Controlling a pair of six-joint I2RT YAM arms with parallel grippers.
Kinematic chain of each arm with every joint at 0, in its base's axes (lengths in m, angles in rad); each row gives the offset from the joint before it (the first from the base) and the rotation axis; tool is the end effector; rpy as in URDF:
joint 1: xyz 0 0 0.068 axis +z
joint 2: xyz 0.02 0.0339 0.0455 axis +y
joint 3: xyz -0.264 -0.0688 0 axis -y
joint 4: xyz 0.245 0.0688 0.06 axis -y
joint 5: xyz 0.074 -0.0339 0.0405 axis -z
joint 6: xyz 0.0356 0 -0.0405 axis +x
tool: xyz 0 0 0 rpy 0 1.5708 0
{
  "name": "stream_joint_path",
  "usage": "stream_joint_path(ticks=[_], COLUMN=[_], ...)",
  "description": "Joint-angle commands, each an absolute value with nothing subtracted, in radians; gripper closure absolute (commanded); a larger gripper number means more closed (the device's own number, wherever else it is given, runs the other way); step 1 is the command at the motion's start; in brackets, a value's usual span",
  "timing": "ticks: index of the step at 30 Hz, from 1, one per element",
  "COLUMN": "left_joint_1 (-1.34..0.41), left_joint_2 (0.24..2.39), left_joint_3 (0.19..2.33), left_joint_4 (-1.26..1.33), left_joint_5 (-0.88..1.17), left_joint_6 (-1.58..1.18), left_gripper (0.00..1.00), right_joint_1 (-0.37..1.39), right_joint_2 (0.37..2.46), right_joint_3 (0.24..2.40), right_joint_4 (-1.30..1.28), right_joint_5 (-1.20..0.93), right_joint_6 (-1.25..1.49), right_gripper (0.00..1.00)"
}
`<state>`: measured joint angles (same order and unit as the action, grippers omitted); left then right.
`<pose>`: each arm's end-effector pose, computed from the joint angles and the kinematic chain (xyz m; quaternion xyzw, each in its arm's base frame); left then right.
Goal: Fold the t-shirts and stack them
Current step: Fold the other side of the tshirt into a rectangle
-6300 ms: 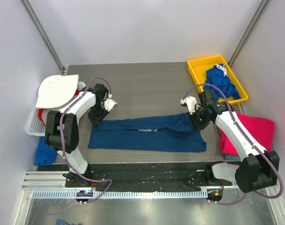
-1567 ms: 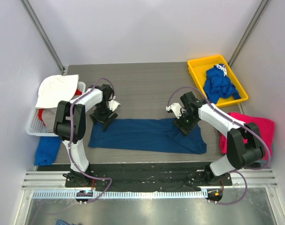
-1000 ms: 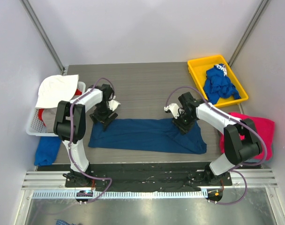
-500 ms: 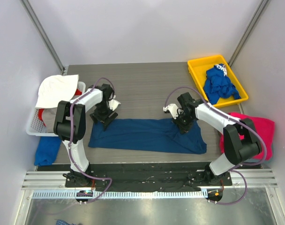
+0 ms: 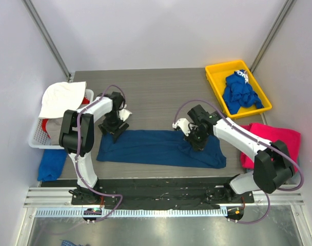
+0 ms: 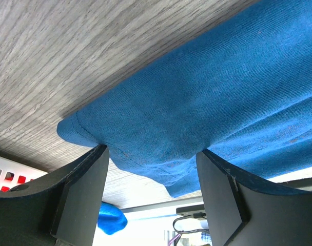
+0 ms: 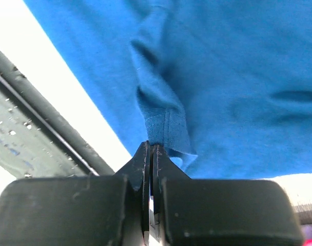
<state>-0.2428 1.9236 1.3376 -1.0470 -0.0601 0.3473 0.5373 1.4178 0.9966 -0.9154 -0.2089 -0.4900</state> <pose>0.3322 -0.0801 0.1664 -0.2914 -0.9556 -0.0284 0.0326 0.2137 0.1359 0.2231 -0.4959 0.8543 0.1063 0.1137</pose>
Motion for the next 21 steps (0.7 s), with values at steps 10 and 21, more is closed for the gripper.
stream_joint_path(ticks=[10, 21], left_joint_1=[-0.244, -0.244], left_joint_2=[1.928, 1.953], left_joint_3=[1.371, 1.419], left_joint_4=[-1.066, -1.088], left_joint_5=[-0.075, -0.091], left_joint_6=[0.359, 0.365], left_gripper=[0.27, 0.27], right_joint_1=[0.672, 0.768], right_joint_2=[1.396, 1.407], right_joint_3=[1.060, 1.074], right_joint_4=[-1.028, -1.063], right_joint_5=[-0.209, -0.215], right_joint_6=[-0.462, -0.459], right_gripper=[0.99, 0.85])
